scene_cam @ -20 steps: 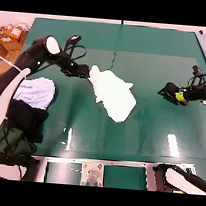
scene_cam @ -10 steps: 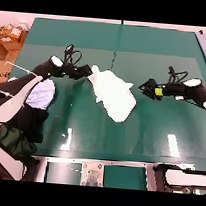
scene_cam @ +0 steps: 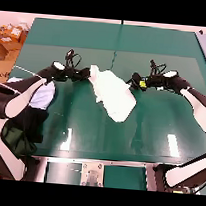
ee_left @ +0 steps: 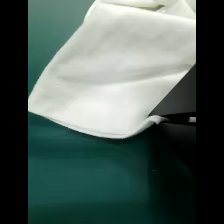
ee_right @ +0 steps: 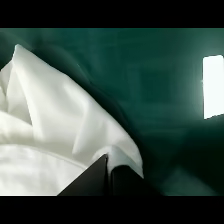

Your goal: Fold the shirts.

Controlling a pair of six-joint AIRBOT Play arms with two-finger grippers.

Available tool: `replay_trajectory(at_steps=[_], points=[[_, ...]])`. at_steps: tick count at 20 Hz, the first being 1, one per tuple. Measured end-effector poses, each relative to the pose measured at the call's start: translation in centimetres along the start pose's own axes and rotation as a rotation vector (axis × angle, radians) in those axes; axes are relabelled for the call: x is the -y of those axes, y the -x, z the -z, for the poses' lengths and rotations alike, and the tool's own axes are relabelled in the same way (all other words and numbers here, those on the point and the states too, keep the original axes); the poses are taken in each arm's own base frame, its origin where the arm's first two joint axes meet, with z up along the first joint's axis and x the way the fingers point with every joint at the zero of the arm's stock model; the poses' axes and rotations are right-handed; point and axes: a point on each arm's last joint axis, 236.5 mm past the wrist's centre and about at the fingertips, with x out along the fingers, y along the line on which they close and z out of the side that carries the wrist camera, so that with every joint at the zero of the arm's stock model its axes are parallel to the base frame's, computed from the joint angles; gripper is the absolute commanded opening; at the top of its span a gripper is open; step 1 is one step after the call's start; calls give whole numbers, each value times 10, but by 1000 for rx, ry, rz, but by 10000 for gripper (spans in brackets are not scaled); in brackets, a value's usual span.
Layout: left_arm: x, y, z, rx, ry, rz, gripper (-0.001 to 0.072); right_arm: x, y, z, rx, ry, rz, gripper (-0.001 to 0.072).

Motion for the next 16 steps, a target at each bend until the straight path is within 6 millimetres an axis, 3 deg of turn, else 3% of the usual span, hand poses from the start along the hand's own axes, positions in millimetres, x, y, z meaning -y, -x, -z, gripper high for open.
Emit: replay_trajectory(at_steps=[3,5,7,10,13,16], points=[[10,13,-11,-13,-44,35,24,-5,8,-6,-13,21,-23,13],[20,39,-30,-8,-100,51,24,-14,35,-25,23,48,-46,13],[34,80,-57,34,-157,48,23,-32,80,-49,94,89,-77,13],[60,154,-88,112,-250,20,24,-62,172,-81,266,167,-94,13],[103,229,-102,207,-341,20,24,-97,254,-83,412,253,-95,13],[158,305,-105,332,-426,59,24,-145,315,-58,512,367,-107,13]])
